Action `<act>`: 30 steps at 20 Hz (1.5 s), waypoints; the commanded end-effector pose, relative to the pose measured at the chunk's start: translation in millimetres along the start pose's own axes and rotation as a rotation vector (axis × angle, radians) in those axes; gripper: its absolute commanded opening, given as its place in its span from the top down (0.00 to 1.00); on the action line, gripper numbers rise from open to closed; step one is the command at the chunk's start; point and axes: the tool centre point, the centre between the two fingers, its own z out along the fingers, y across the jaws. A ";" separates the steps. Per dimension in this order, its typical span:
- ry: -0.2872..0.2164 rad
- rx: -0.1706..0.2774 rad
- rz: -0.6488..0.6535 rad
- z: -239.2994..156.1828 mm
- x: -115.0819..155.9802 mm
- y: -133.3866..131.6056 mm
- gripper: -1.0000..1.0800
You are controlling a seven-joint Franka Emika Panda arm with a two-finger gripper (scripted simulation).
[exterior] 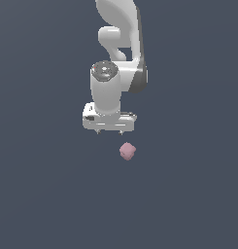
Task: Pick up the object and move it to a goal position.
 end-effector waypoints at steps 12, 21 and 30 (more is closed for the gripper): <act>0.004 0.003 0.085 8.1 4.8 -11.6 0.04; 0.010 0.008 0.256 25.3 13.0 -33.8 0.04; 0.016 0.013 0.458 46.1 20.8 -60.1 0.04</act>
